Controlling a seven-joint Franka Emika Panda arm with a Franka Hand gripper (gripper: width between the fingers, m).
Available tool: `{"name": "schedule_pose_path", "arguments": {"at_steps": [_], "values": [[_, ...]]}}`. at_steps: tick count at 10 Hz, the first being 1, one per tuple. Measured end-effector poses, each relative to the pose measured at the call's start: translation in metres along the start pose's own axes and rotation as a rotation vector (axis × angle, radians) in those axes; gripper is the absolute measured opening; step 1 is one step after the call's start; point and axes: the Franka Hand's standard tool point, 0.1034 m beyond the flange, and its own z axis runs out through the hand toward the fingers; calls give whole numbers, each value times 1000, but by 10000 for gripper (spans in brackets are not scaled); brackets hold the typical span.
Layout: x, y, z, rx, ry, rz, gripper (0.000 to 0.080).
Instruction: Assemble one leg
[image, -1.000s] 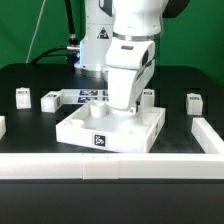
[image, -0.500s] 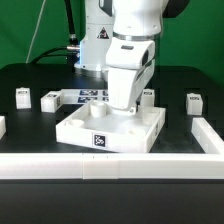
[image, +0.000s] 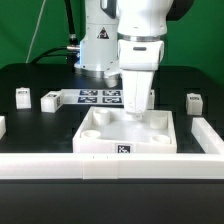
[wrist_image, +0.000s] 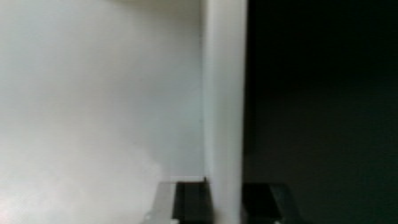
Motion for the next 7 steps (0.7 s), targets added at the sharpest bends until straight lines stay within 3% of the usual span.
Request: {"name": "schedule_pose_path", "arguments": {"at_steps": [3,7], "values": [[-4,7,0,-6,3,-106,64],[16,23,-2,-32,15,-168,64]]}}
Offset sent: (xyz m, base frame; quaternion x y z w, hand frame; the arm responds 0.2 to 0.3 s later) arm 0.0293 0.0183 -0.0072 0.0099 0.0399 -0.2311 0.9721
